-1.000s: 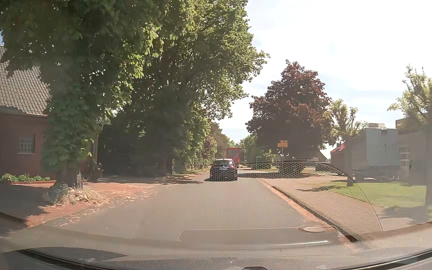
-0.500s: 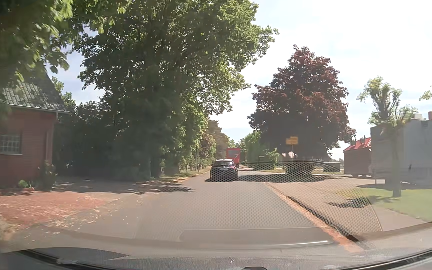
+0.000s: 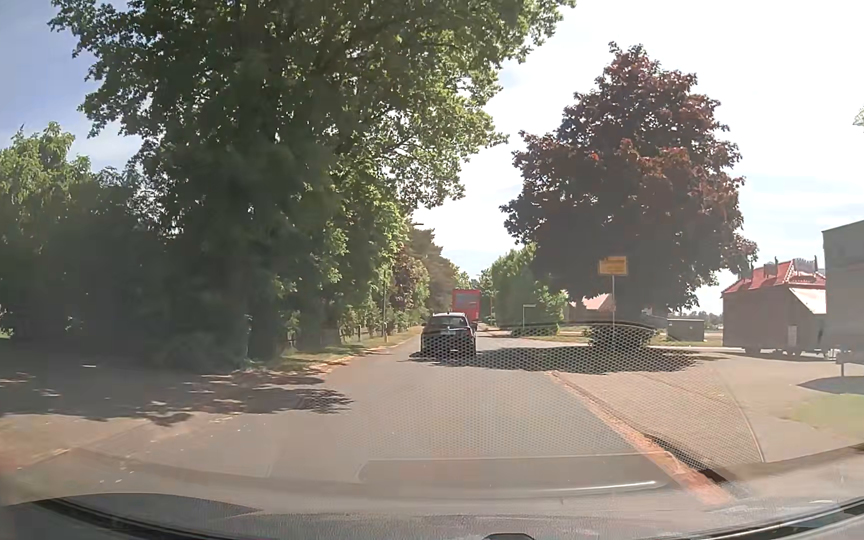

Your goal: Follow the waypoints while adhering to traffic rules and regulations

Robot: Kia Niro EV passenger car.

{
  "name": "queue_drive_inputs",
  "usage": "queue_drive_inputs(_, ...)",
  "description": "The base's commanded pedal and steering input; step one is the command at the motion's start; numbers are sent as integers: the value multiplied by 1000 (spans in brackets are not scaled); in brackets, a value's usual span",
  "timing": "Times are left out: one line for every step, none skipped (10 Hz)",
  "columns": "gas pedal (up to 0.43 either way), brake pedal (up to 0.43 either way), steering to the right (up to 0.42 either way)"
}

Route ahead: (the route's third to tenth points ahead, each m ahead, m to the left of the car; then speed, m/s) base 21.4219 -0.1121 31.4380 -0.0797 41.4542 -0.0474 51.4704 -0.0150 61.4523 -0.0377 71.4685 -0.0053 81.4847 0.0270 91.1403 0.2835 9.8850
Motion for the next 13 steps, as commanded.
queue_drive_inputs(0,0,3)
queue_drive_inputs(0,0,3)
queue_drive_inputs(0,0,3)
queue_drive_inputs(0,0,4)
queue_drive_inputs(0,0,4)
queue_drive_inputs(0,0,3)
queue_drive_inputs(0,0,3)
queue_drive_inputs(0,0,1)
queue_drive_inputs(0,0,0)
queue_drive_inputs(0,0,0)
queue_drive_inputs(0,0,0)
queue_drive_inputs(0,0,0)
queue_drive_inputs(0,18,-1)
